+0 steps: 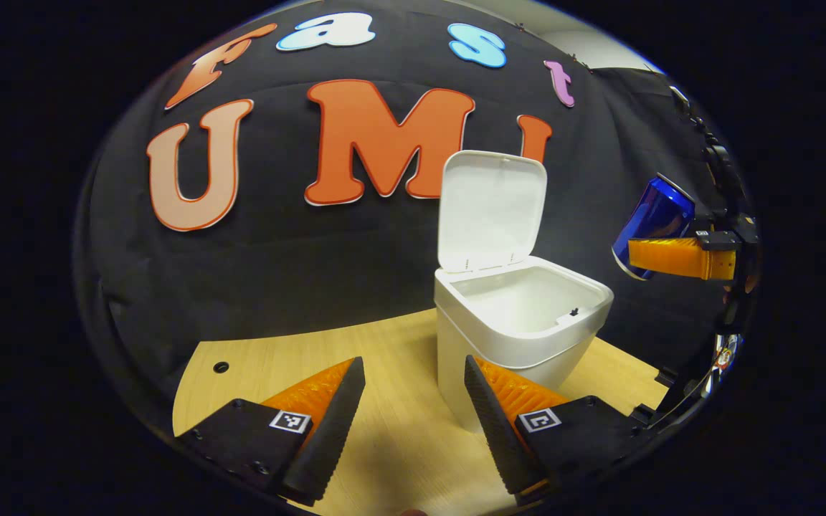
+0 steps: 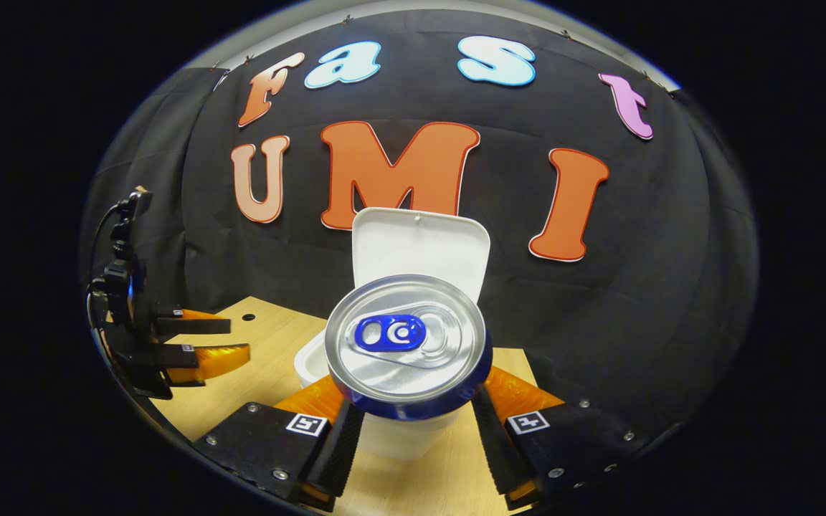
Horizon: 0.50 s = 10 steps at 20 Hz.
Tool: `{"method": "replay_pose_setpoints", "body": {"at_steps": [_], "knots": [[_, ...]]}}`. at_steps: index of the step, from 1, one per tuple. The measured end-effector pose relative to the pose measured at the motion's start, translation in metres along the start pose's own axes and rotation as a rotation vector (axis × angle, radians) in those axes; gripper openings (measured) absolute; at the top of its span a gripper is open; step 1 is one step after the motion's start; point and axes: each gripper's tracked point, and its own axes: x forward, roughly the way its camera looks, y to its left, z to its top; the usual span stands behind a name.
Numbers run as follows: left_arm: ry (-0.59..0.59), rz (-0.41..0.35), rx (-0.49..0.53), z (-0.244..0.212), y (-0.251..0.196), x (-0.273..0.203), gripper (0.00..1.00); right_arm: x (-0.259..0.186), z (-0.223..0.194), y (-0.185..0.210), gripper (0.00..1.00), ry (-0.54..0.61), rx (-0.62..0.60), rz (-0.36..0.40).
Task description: Press the lid of the desktop garbage bin to open it, pick up the crumpled paper on the desktop and throw it into the bin, then pick up the pop can on the desktop and drop it into the bin, and finally close the garbage bin lid.
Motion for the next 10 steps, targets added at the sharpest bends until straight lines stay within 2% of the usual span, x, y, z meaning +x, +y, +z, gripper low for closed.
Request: {"method": "replay_pose_setpoints", "body": {"at_steps": [10], "knots": [[0.066,0.225,-0.091,-0.039,0.065,-0.040,0.90,0.017,-0.022,-0.002,0.77,0.087,-0.015,0.048]]}}
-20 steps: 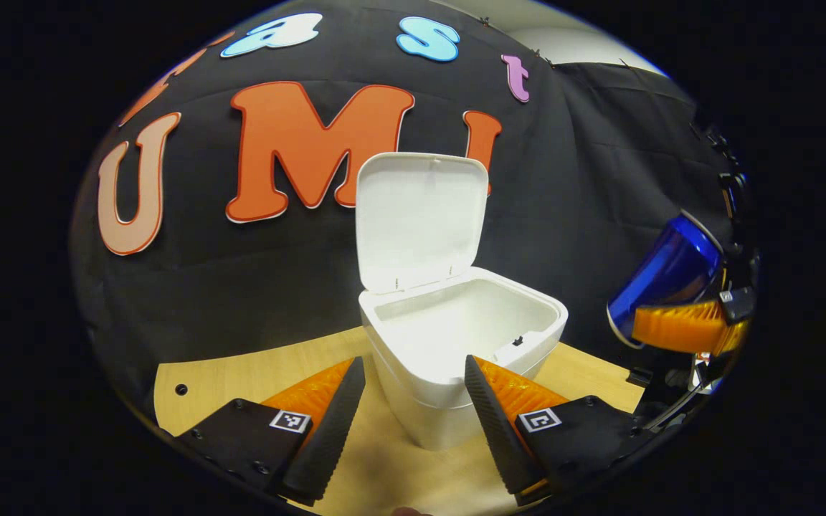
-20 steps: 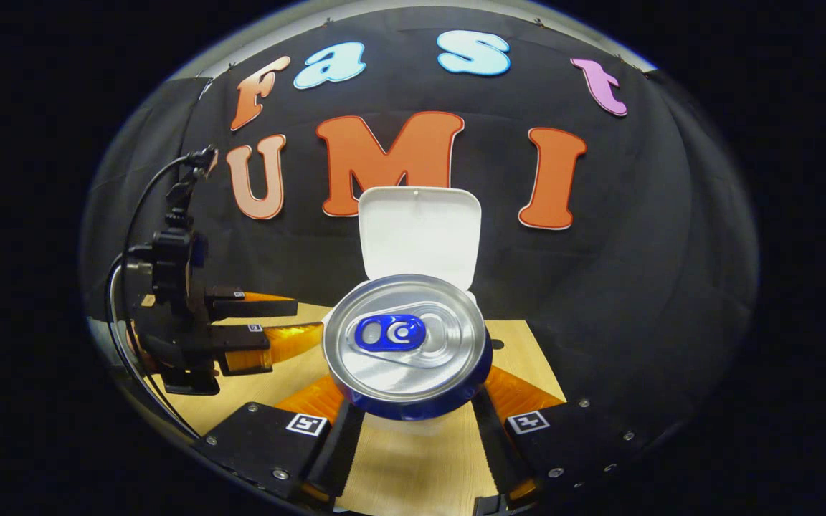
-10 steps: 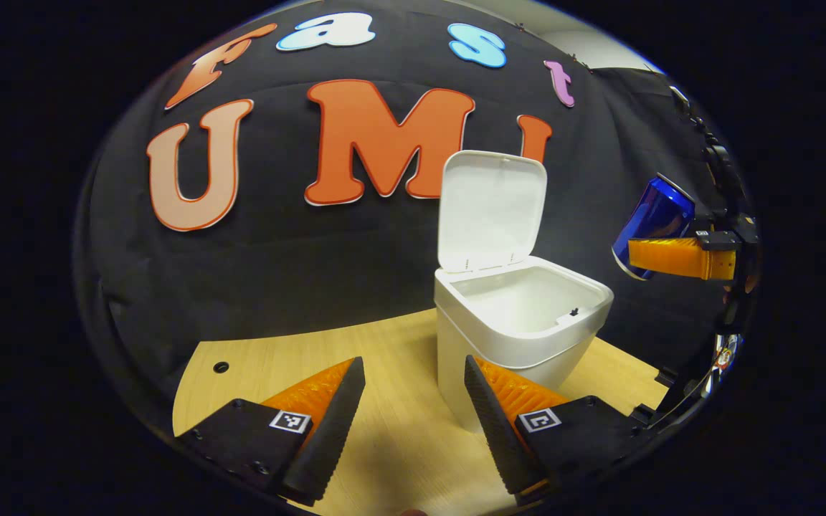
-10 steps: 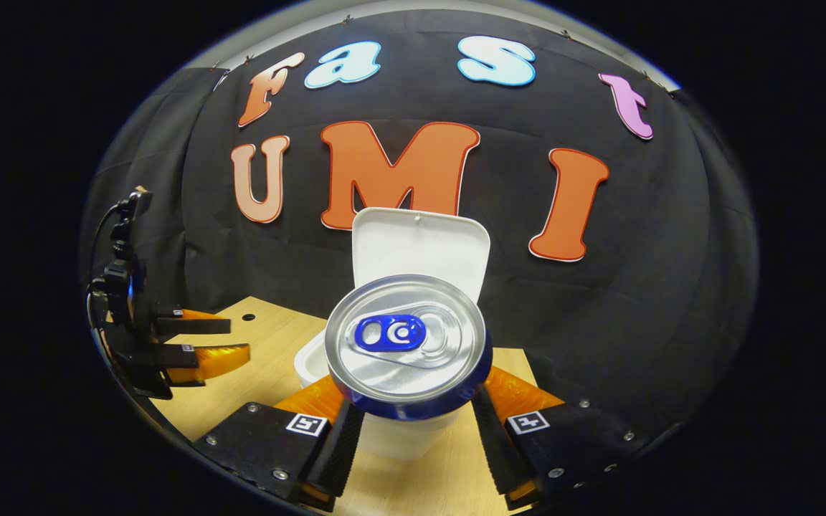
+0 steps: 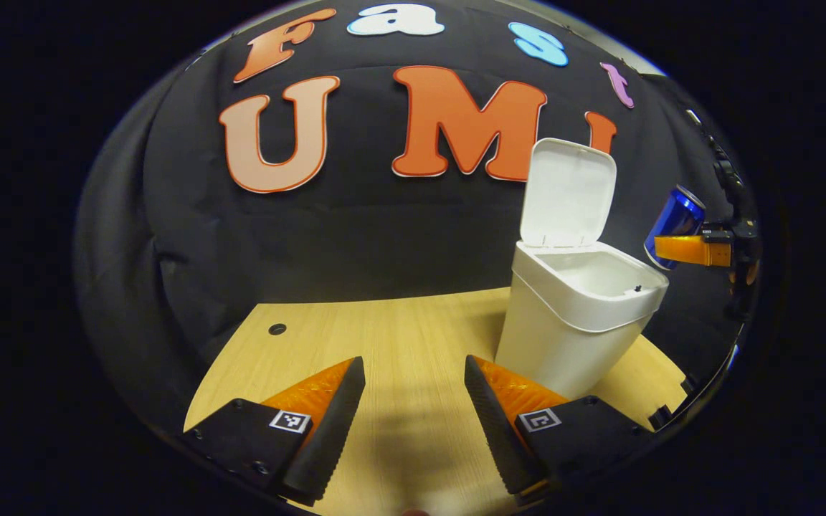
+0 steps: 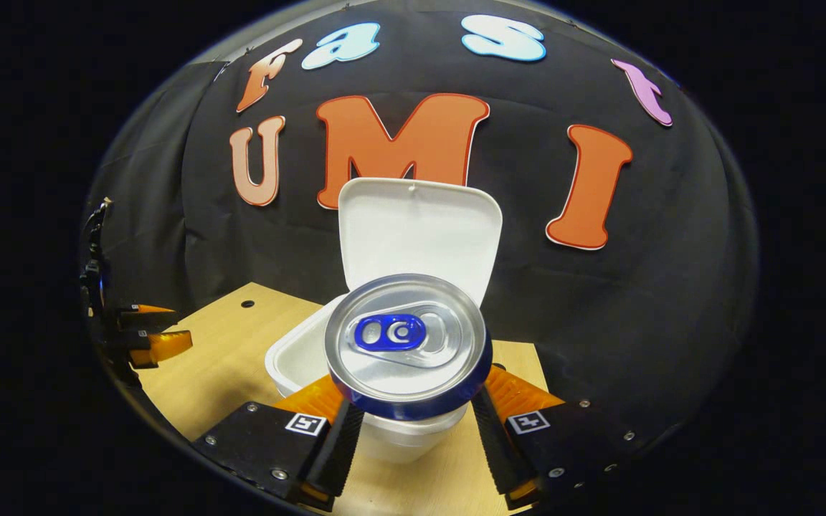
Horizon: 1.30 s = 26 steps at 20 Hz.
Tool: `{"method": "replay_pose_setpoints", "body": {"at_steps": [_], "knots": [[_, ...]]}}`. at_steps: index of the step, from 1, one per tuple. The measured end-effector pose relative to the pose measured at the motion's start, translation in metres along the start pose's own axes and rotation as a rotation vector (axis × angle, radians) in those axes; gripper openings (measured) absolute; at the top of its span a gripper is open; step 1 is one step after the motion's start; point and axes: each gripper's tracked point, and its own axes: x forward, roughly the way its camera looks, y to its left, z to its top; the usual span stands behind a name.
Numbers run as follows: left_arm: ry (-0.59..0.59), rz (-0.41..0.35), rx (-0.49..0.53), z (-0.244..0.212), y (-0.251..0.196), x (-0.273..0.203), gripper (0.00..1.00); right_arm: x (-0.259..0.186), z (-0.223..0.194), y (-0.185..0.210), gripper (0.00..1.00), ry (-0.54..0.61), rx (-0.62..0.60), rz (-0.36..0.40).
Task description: Press the lid of the desktop garbage bin to open it, pick up the crumpled paper on the desktop and throw it into the bin, then pick up the pop can on the desktop and drop it into the bin, and finally close the garbage bin lid.
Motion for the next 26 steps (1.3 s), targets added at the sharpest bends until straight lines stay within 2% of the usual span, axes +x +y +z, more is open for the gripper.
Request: {"method": "replay_pose_setpoints", "body": {"at_steps": [4,13,20,22,23,26], "knots": [[0.012,0.027,-0.009,-0.005,0.004,-0.003,0.90,0.001,-0.011,0.000,0.77,0.039,-0.015,0.021],[0.021,0.016,0.010,-0.006,-0.006,0.001,0.90,0.005,-0.026,0.006,0.78,0.102,0.004,0.060],[0.024,0.014,-0.002,-0.008,-0.001,0.003,0.90,0.008,-0.022,0.009,0.82,0.087,0.040,0.062],[0.025,0.014,-0.010,-0.008,0.003,0.003,0.90,0.010,-0.018,0.009,0.86,0.069,0.052,0.064],[0.025,0.015,-0.015,-0.009,0.006,0.003,0.90,0.012,-0.015,0.011,0.93,0.057,0.060,0.070],[0.025,0.018,-0.026,-0.011,0.013,0.002,0.90,0.012,0.004,0.022,0.98,0.006,0.141,0.104]]}}
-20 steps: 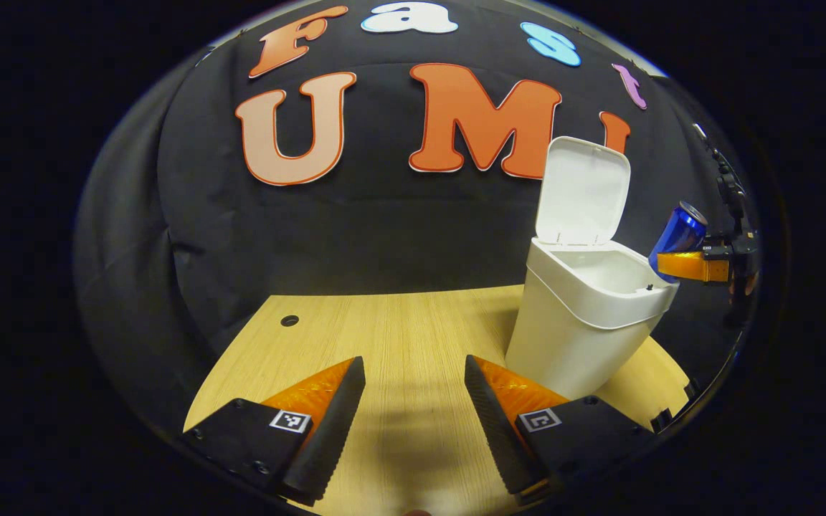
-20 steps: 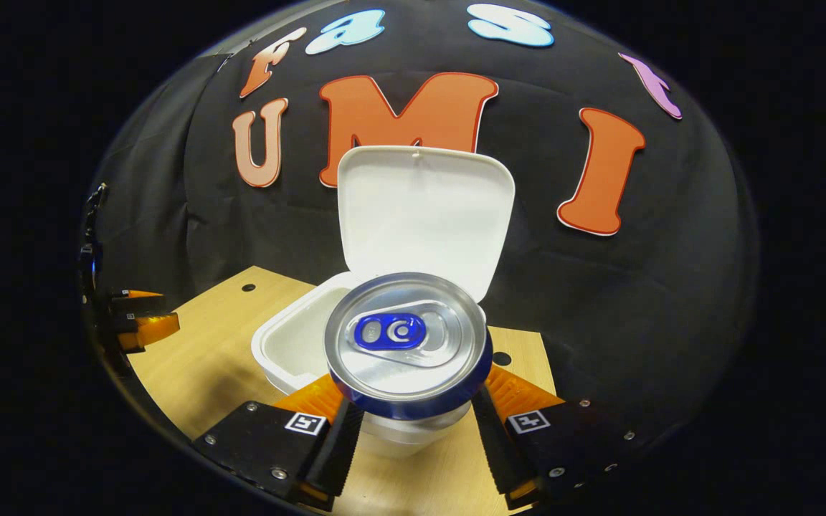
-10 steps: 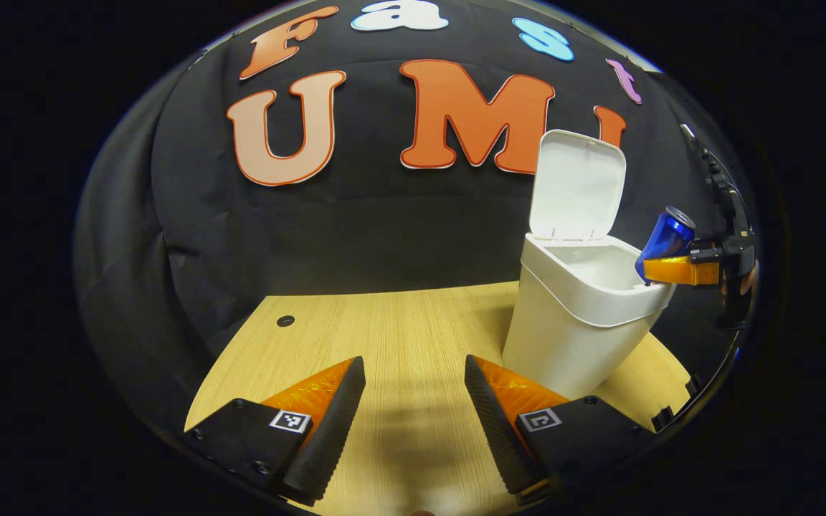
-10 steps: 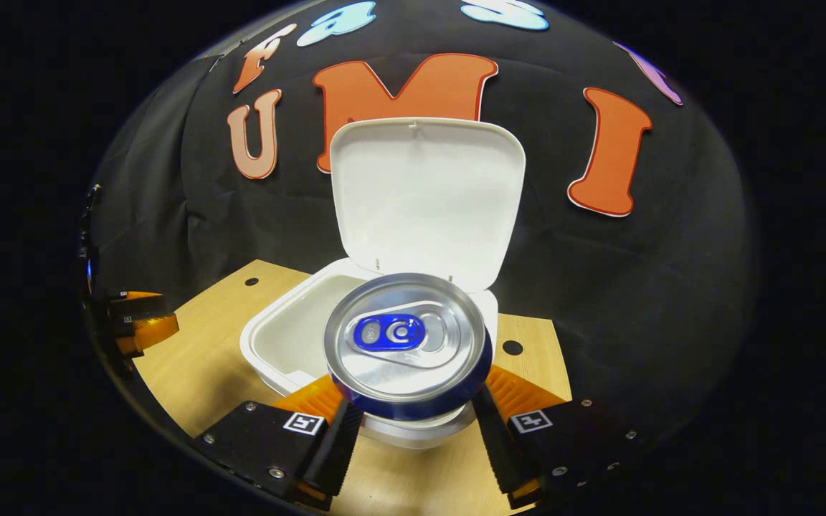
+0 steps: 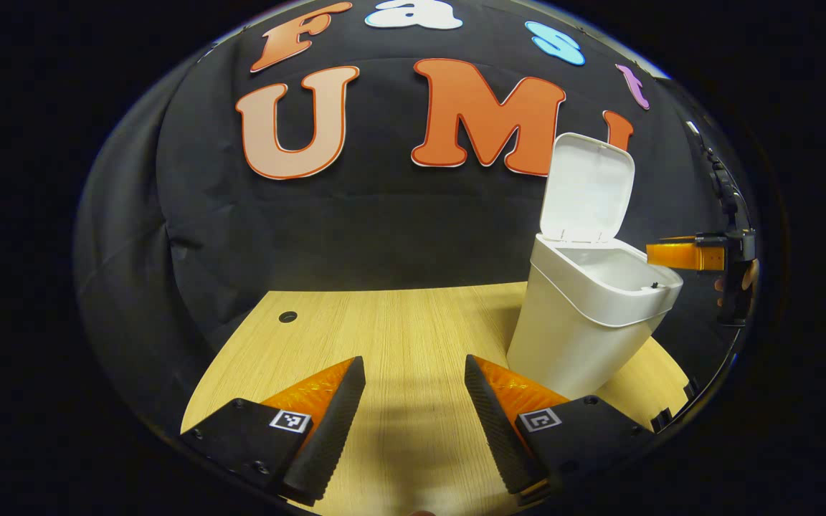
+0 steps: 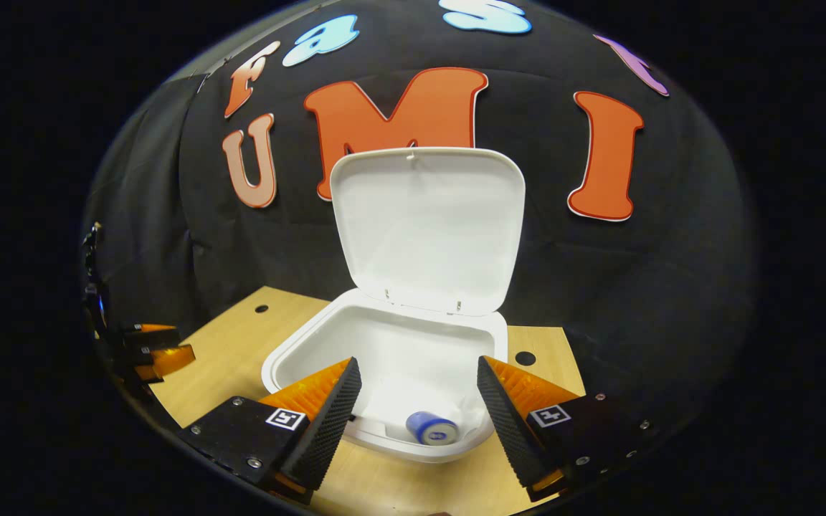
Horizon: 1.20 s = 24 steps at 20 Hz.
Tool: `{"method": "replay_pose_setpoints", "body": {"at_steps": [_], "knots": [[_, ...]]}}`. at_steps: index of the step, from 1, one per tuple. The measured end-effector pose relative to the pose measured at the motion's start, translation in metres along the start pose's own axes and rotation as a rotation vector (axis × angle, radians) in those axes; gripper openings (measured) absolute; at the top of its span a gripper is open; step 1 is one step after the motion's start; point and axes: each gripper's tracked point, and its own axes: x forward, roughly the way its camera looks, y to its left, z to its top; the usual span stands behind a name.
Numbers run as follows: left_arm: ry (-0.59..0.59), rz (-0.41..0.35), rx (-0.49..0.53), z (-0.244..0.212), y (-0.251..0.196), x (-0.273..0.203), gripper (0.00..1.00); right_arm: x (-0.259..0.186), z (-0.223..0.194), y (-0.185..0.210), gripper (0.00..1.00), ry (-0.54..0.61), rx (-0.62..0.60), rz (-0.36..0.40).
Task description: Press the lid of the desktop garbage bin to open it, pick up the crumpled paper on the desktop and throw it into the bin, then pick up the pop can on the desktop and drop it into the bin, and finally close the garbage bin lid.
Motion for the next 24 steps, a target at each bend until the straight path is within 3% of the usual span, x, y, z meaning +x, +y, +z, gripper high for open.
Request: {"method": "replay_pose_setpoints", "body": {"at_steps": [4,17,24], "knots": [[-0.002,0.012,-0.012,-0.002,0.014,0.001,0.90,-0.001,0.031,0.009,0.97,-0.096,0.077,0.029],[-0.027,0.087,-0.003,-0.005,0.060,-0.003,0.90,-0.004,0.155,0.004,0.97,-0.310,-0.062,-0.040],[-0.025,0.131,-0.006,-0.011,0.084,-0.007,0.89,0.010,0.199,0.005,0.97,-0.360,-0.107,-0.087]]}}
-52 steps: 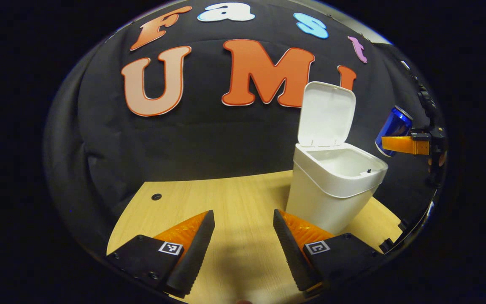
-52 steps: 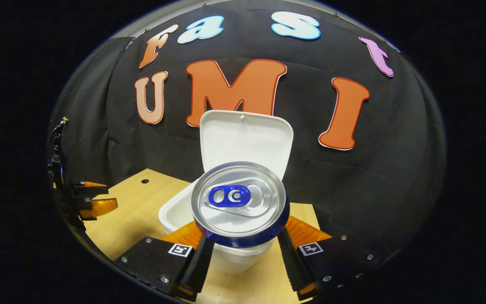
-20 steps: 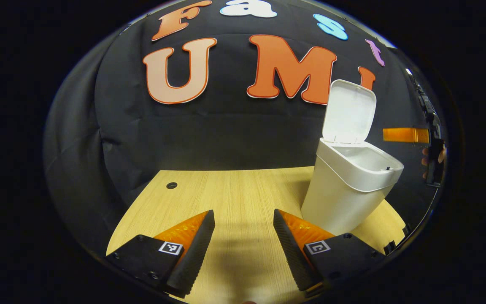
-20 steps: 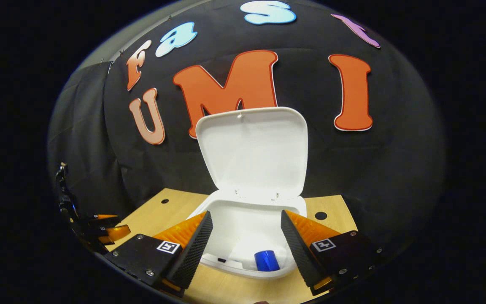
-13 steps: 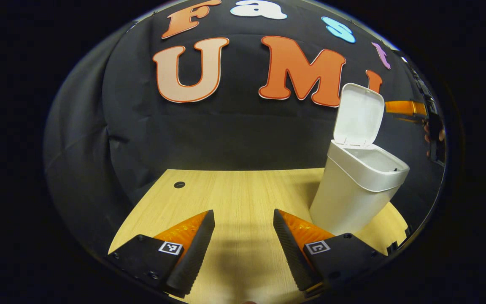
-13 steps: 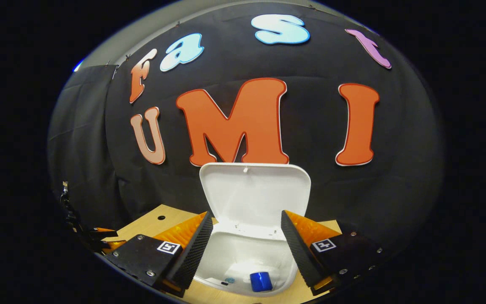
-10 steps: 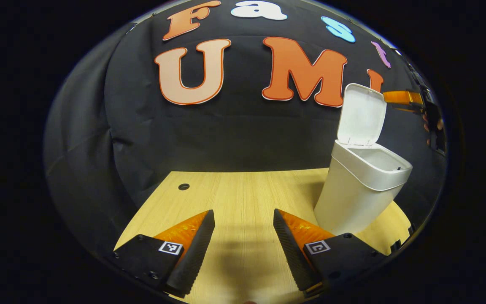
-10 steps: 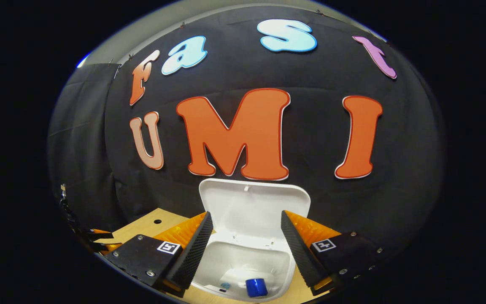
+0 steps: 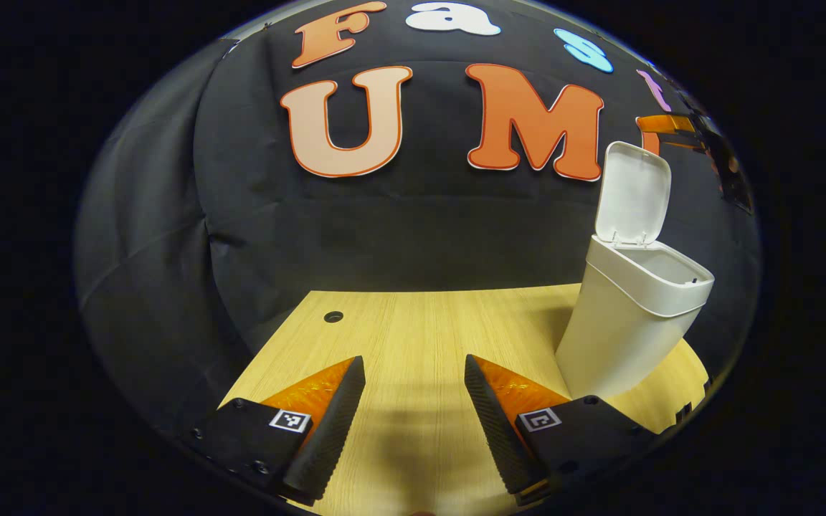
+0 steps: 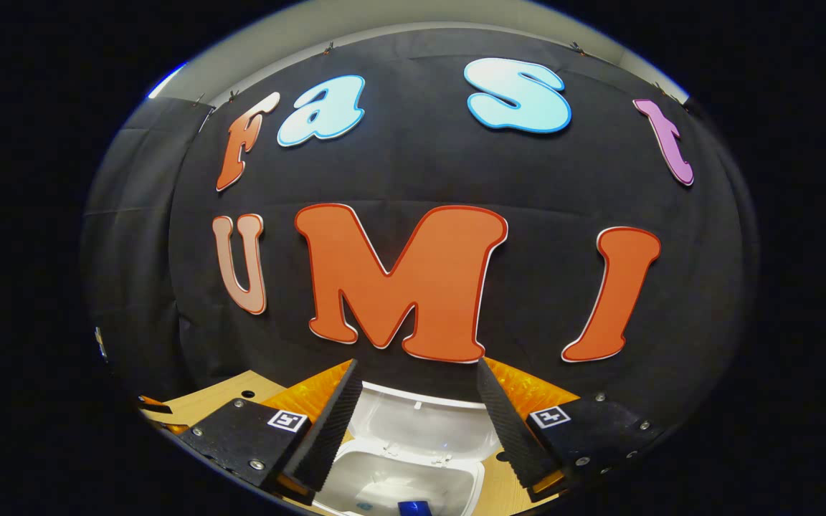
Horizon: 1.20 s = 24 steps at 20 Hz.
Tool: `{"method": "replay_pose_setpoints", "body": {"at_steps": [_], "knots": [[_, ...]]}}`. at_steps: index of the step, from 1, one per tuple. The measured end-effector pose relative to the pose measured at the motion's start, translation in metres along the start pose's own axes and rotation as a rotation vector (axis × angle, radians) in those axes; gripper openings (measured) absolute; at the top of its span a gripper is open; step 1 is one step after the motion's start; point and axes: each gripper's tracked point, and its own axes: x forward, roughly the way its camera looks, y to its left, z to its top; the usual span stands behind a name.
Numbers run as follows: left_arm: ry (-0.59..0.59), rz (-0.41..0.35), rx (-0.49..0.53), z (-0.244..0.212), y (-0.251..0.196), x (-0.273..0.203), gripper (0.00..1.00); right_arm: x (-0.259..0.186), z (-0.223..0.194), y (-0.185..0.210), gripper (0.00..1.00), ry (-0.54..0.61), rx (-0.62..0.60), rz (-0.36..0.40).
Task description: Press the lid of the desktop garbage bin to open it, pick up the crumpled paper on the desktop and throw it into the bin, then pick up the pop can on the desktop and drop it into the bin, and finally close the garbage bin lid.
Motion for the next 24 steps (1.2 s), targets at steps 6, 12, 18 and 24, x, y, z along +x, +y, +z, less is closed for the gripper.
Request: {"method": "replay_pose_setpoints", "body": {"at_steps": [6,12,18,24], "knots": [[0.013,0.036,-0.017,-0.012,0.016,-0.005,0.90,0.037,0.005,0.002,0.86,0.046,0.011,-0.009],[0.028,0.058,-0.017,-0.019,0.028,-0.010,0.89,0.047,-0.035,0.005,0.90,0.180,0.039,-0.003],[0.045,0.049,0.000,-0.024,0.030,-0.010,0.90,0.027,-0.052,0.019,0.85,0.215,0.109,0.036],[0.056,0.006,0.030,-0.023,0.017,-0.005,0.90,-0.005,-0.113,0.024,0.85,0.372,0.096,0.024]]}}
